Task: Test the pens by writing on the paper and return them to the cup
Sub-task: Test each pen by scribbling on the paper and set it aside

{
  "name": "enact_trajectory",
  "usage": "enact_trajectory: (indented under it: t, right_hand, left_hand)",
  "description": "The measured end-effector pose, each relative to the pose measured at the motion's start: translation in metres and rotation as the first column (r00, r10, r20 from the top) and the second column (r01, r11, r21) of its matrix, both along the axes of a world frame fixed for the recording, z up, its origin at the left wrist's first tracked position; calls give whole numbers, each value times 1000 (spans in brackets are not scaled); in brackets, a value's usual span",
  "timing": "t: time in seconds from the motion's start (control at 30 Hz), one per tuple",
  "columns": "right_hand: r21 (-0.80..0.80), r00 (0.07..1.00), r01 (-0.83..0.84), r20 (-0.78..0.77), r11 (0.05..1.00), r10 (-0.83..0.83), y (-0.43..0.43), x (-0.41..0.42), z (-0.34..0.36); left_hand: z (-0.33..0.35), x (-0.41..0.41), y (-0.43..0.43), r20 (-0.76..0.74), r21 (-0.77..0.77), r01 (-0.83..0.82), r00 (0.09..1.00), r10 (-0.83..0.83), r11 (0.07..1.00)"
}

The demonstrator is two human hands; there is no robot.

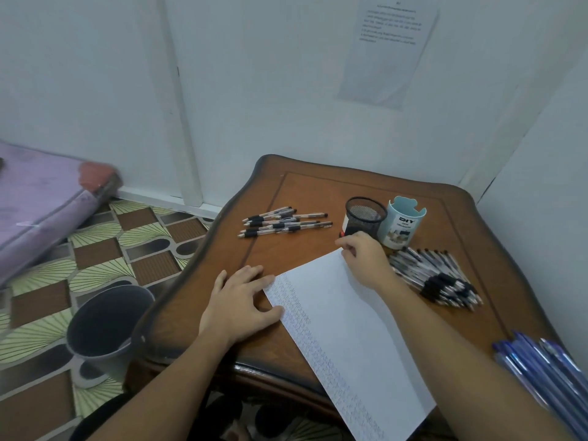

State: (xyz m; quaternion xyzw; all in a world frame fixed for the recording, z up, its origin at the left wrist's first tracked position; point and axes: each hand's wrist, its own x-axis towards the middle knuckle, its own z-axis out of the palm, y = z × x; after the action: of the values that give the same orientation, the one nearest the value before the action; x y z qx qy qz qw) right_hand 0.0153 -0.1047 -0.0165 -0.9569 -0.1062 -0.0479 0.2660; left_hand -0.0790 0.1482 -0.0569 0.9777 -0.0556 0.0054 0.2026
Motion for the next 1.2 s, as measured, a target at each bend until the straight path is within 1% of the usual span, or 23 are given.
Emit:
enact_trajectory:
  t: [0.07, 0.13, 0.23, 0.33, 0.47, 0.6, 0.7, 0.77, 0.83, 0.87, 0.93, 1.0, 1.03, 1.07, 1.1, 1.17, 1.2]
  right_hand:
    - [31, 997, -24, -69, 999, 26, 25, 15, -5]
    - [56, 995, -6, -102, 998, 11, 46, 31, -10]
    - [18, 991, 38, -131, 999, -36, 65, 54, -16]
    - [-83, 992, 71, -95, 994, -79, 71, 71, -21]
    - [-89, 993, 108, -27, 990, -111, 72, 79, -29]
    - [-95, 998, 56, -23, 994, -58, 65, 79, -30]
    - [-60, 1000, -5, -14, 998, 4, 62, 75, -25]
    - [48, 999, -36, 19, 998, 36, 60, 68, -16]
    - [240, 998, -52, -8, 969, 56, 57, 52, -1]
    - [344, 997, -49, -33, 938, 64, 55, 42, 8]
    - [530, 995, -15, -79, 848, 67, 49, 22, 20]
    - [697, 983, 29, -148, 717, 105, 43, 2, 24]
    - [755, 974, 46, -179, 654, 139, 39, -8, 23]
    - [783, 966, 64, -204, 619, 159, 34, -19, 22]
    - [786, 962, 78, -220, 613, 159, 30, -29, 20]
    - [767, 966, 96, -225, 635, 126, 22, -48, 12]
    - [769, 968, 105, -224, 630, 111, 20, -57, 7]
  left_hand:
    - [1, -1, 0, -7, 2, -1, 1000, 1, 1000]
    - [1, -1, 0, -9, 0, 0, 1000, 0, 1000]
    - [0, 0, 0, -12, -1, 2, 1000, -2, 1000]
    - [-1, 0, 1, -5, -3, -4, 1000, 4, 1000]
    - [-1, 0, 2, -3, -7, -3, 1000, 3, 1000]
    - [0, 0, 2, -10, 13, 5, 1000, -5, 1000]
    - [1, 0, 2, -23, 12, 5, 1000, -5, 1000]
    - [2, 0, 2, -25, 14, 6, 1000, -6, 1000]
    - [1, 1, 2, -26, 10, 6, 1000, -5, 1000]
    - [1, 1, 2, -28, 9, 5, 1000, -5, 1000]
    - [0, 0, 2, -28, 14, 3, 1000, -3, 1000]
    - [1, 1, 2, -26, 20, 1, 1000, -1, 1000]
    - [1, 1, 2, -24, 18, 1, 1000, 0, 1000]
    - [1, 1, 2, -20, 15, 1, 1000, -1, 1000]
    - [1, 1, 2, -16, 13, 1, 1000, 0, 1000]
    - [-1, 1, 1, -1, 9, -4, 1000, 4, 1000]
    - [-2, 1, 2, 7, 7, -7, 1000, 7, 1000]
